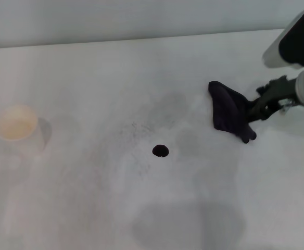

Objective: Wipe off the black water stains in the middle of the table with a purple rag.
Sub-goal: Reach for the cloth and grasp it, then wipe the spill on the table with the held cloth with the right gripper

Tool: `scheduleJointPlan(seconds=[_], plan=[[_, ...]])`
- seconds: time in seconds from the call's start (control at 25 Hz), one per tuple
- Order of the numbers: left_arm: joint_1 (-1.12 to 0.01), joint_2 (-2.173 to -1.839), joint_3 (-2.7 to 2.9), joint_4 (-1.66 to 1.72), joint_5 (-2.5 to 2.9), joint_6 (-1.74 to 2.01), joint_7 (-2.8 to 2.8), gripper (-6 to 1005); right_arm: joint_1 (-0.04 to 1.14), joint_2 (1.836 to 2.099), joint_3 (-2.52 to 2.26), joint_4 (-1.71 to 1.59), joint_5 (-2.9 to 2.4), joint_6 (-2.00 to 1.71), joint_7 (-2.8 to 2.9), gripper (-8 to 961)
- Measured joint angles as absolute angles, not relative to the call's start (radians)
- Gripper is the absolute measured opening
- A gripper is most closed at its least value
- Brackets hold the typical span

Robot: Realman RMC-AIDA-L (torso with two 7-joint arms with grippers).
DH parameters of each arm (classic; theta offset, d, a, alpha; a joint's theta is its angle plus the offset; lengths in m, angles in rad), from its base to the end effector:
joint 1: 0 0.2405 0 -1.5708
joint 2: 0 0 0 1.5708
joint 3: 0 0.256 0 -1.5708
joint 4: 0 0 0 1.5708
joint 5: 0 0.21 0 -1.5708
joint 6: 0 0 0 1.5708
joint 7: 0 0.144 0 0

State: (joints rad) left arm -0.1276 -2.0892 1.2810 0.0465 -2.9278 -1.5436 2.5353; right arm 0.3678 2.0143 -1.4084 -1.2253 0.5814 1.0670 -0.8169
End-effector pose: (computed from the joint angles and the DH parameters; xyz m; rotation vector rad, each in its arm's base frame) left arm -0.3863 0.2037 0.0229 -1.3796 -0.7620 -0.9738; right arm 0.2818 0.3610 0.0189 -2.3583 0.7658 -0.3840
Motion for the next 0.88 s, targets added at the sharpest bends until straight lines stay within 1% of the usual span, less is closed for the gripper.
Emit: scheduleJointPlan(seconds=[0.28, 0.52, 0.72, 0.88], plan=[[-0.132, -2.088, 1.283, 0.046, -2.928, -1.545, 2.508, 889, 0.378, 2.019, -1.478, -1.167, 0.634, 1.015, -0.821, 851], [-0.139, -2.089, 1.281, 0.046, -2.928, -1.545, 2.507, 889, 0.377, 2.016, -1.469, -1.213, 0.655, 1.039, -0.812, 661], [-0.141, -2.088, 1.280, 0.048, -2.928, -1.545, 2.507, 889, 0.378, 2.015, -1.448, -1.241, 0.696, 1.075, -0.810, 616], [-0.143, -2.087, 1.280, 0.051, -2.928, -1.545, 2.507, 889, 0.394, 2.020, -1.450, -1.208, 0.710, 1.064, -0.803, 616]])
